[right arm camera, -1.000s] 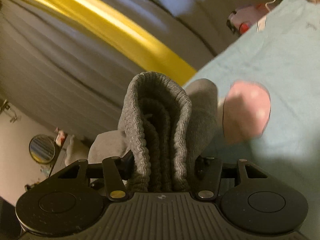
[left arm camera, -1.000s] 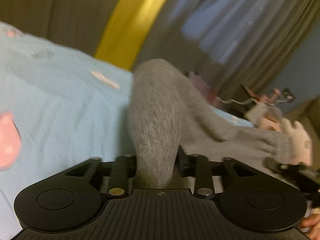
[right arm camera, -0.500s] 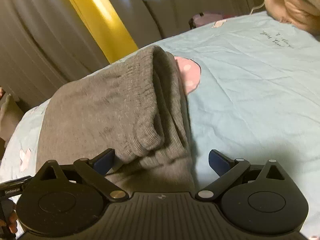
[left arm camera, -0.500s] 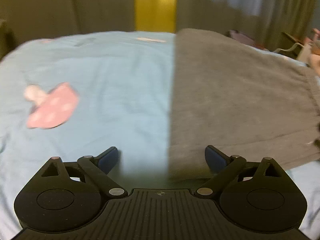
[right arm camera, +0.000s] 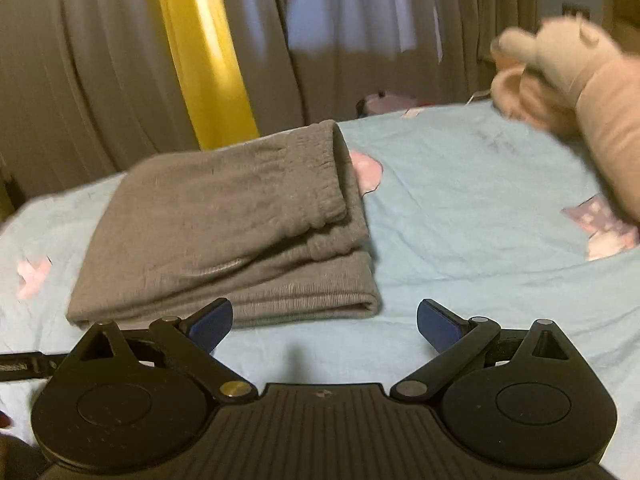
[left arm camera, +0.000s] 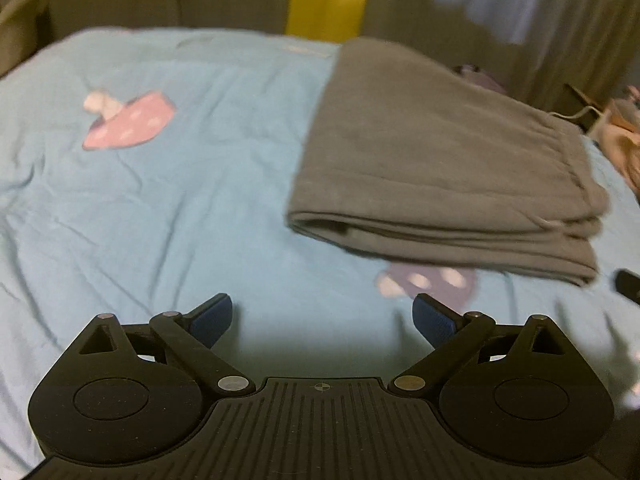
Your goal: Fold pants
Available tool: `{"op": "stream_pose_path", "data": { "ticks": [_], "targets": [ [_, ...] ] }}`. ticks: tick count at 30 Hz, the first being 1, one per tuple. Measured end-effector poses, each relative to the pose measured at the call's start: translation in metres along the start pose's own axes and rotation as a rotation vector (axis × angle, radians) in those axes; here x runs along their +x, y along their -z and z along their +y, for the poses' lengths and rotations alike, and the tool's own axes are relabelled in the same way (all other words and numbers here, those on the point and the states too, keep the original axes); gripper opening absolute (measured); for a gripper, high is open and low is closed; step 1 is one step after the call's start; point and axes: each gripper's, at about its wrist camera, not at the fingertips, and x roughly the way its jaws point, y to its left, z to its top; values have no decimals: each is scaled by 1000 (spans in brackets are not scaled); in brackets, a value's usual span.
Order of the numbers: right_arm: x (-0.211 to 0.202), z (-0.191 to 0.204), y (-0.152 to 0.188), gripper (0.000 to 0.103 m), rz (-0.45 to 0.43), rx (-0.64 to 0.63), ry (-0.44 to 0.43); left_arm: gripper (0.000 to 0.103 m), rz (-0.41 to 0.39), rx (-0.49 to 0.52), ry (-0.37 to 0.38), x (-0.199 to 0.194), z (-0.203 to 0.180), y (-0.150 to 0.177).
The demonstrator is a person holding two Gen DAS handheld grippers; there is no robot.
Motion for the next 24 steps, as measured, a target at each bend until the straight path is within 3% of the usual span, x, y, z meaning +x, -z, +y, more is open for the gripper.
{"op": "stream_pose_path", "data": {
  "ticks": [4,8,17,20,24],
  "targets": [
    [-11,23,4,99,72,-118,-57,100,-4,27,-2,-16,-18,21],
    [-28,33,18,99,26,-125,-108,100,-57,156,-42,-35,-39,29],
    [-27,55,26,99,-1,-178,-92,101,-96,265,-81,-47,-49,30],
    [-11,54,26,99,41,-146,-83,101,-105,263,-90,-39,-49,27],
    [1,53,24,99,35,-123,-43,101,-154,231,-83,-25,-46,27]
  ]
}}
